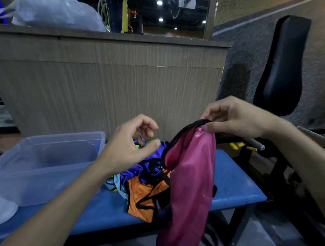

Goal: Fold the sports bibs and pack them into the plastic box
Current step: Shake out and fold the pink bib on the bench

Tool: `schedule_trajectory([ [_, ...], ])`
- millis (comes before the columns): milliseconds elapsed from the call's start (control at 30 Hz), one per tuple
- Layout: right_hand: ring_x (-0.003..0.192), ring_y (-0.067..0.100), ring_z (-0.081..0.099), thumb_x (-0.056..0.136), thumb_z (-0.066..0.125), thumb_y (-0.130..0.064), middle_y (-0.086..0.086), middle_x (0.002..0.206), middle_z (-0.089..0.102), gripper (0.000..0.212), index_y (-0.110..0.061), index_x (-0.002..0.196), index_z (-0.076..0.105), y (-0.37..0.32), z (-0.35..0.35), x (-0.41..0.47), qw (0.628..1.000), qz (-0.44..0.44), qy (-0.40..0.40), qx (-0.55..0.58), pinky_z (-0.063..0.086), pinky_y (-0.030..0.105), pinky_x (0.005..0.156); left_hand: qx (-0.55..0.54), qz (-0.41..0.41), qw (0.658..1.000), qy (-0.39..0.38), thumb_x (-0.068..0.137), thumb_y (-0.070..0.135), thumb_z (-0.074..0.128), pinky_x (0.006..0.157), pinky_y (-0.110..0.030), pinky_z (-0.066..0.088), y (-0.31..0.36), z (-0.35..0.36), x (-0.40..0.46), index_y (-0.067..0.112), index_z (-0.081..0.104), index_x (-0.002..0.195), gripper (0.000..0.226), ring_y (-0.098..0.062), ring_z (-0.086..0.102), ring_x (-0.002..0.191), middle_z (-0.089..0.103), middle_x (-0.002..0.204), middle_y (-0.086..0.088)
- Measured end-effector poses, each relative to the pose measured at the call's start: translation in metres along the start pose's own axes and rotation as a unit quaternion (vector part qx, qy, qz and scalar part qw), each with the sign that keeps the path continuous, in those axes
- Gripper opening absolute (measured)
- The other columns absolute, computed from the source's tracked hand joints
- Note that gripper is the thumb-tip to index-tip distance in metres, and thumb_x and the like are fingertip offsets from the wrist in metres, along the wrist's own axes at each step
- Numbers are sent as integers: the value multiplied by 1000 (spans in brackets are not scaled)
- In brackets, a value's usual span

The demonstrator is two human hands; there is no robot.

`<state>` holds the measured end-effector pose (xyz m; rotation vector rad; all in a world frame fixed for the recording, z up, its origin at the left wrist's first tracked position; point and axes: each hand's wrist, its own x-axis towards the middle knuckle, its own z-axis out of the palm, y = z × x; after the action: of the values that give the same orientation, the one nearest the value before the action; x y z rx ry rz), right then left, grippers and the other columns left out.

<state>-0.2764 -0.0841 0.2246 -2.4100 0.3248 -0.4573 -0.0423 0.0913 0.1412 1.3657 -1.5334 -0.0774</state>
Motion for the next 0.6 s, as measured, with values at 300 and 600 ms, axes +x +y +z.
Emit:
schedule_trajectory([
  [300,91,30,74,90,74,-7,11,93,77,9,-6,99,74,-29,-21,7,995,3,-30,-97,58,45,89,106,197,974,38,78,12,83,85,-31,45,30,33,-27,13,68,97,25,-18,57,93,60,98,8],
  [600,89,21,76,90,73,-7,8,93,78,9,-9,99,75,-37,-22,7,994,14,-40,-96,60,41,90,303,298,904,-40,87,48,75,76,-31,44,34,37,-32,19,67,107,36,-14,48,89,63,94,10],
])
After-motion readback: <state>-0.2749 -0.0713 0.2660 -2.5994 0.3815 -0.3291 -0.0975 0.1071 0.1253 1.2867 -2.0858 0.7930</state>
